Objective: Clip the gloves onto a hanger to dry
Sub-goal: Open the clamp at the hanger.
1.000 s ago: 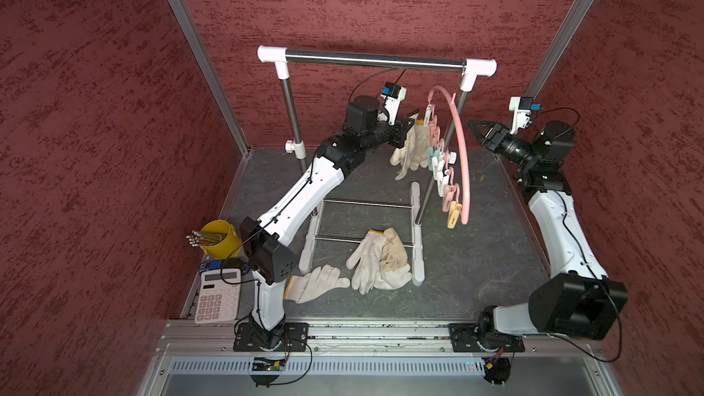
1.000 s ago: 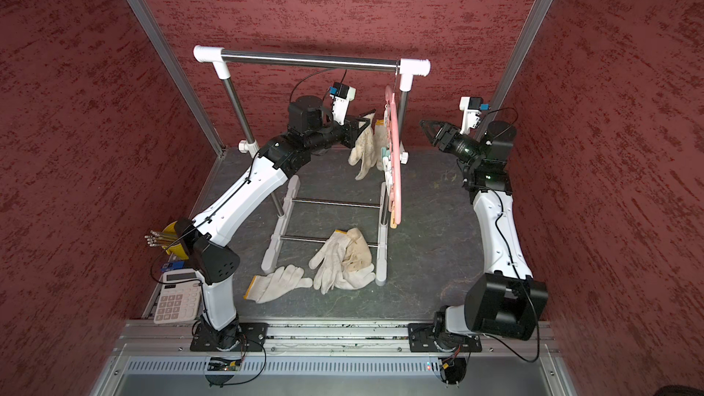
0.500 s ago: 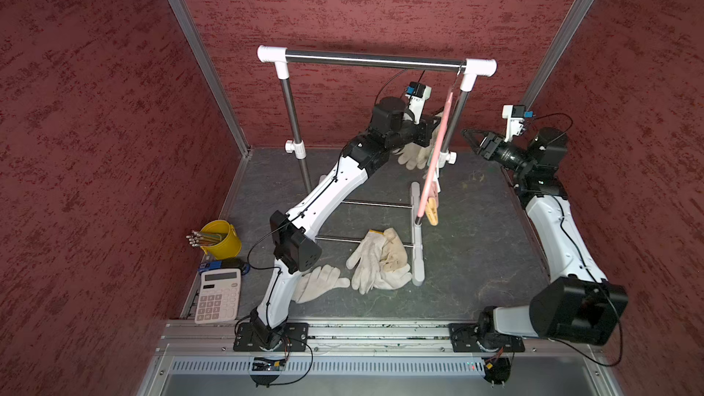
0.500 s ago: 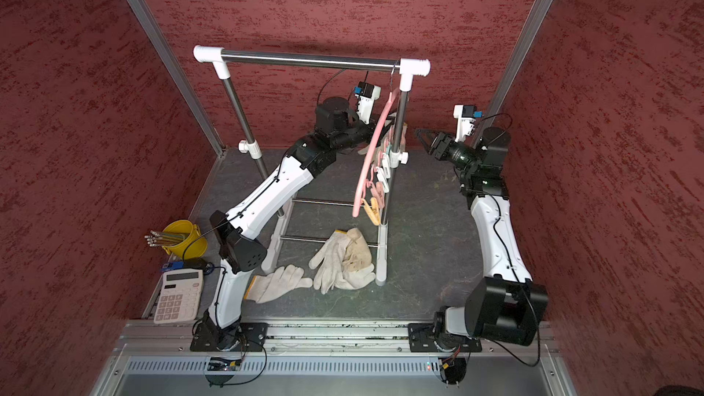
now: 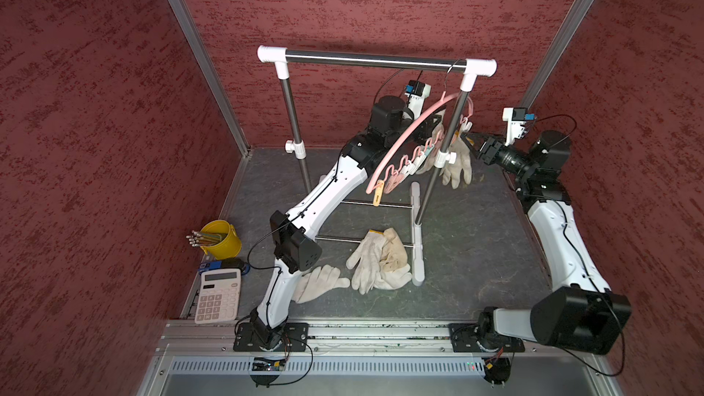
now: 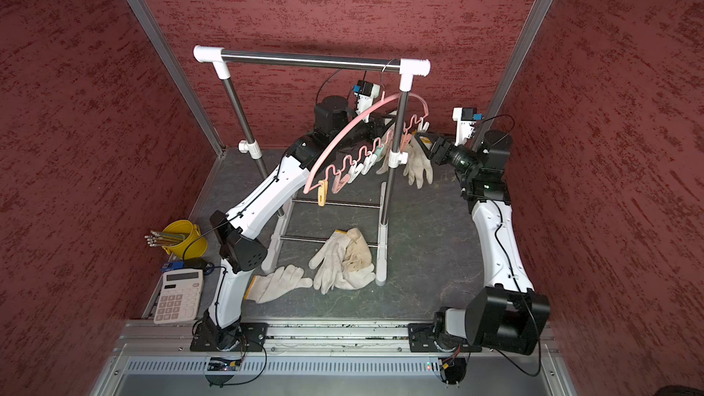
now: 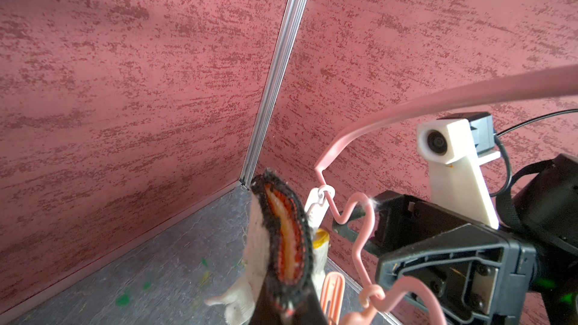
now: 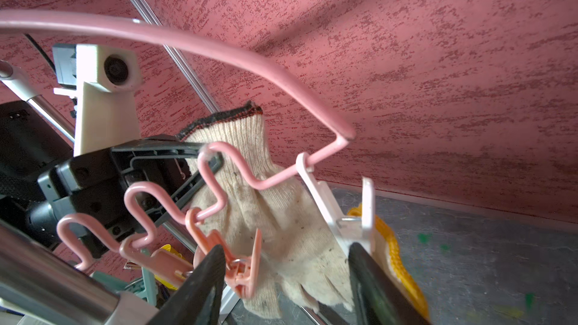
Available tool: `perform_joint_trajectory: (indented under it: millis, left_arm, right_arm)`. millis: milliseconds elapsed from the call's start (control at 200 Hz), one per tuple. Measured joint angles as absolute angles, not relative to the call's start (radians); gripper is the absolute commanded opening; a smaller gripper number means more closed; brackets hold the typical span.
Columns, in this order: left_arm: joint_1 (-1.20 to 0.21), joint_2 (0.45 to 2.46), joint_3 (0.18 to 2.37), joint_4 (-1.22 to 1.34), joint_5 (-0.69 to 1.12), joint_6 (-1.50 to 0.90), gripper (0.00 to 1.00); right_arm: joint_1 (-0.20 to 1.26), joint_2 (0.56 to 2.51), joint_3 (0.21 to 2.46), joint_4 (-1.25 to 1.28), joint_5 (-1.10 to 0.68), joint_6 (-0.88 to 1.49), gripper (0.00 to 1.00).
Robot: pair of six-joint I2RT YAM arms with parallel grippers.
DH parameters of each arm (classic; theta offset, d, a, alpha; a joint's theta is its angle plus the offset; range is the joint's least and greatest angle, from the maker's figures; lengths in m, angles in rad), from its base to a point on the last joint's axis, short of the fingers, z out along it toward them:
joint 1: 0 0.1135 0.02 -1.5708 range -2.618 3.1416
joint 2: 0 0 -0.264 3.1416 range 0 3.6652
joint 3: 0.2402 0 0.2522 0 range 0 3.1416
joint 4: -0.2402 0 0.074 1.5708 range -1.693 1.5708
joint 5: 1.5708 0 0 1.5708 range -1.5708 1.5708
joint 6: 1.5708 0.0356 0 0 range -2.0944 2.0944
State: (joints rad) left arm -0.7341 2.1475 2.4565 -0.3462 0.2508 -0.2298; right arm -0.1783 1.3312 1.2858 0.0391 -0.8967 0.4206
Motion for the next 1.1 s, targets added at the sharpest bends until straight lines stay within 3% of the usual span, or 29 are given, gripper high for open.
perform_joint_trajectory:
  millis: [1102]
  left_arm:
    - [-0.758,2.201,2.536,-0.352,0.253,-0.234,0.0]
  right_arm:
    - [-0.063,1.457,1.309,0.125,-0.931,0.442,0.7]
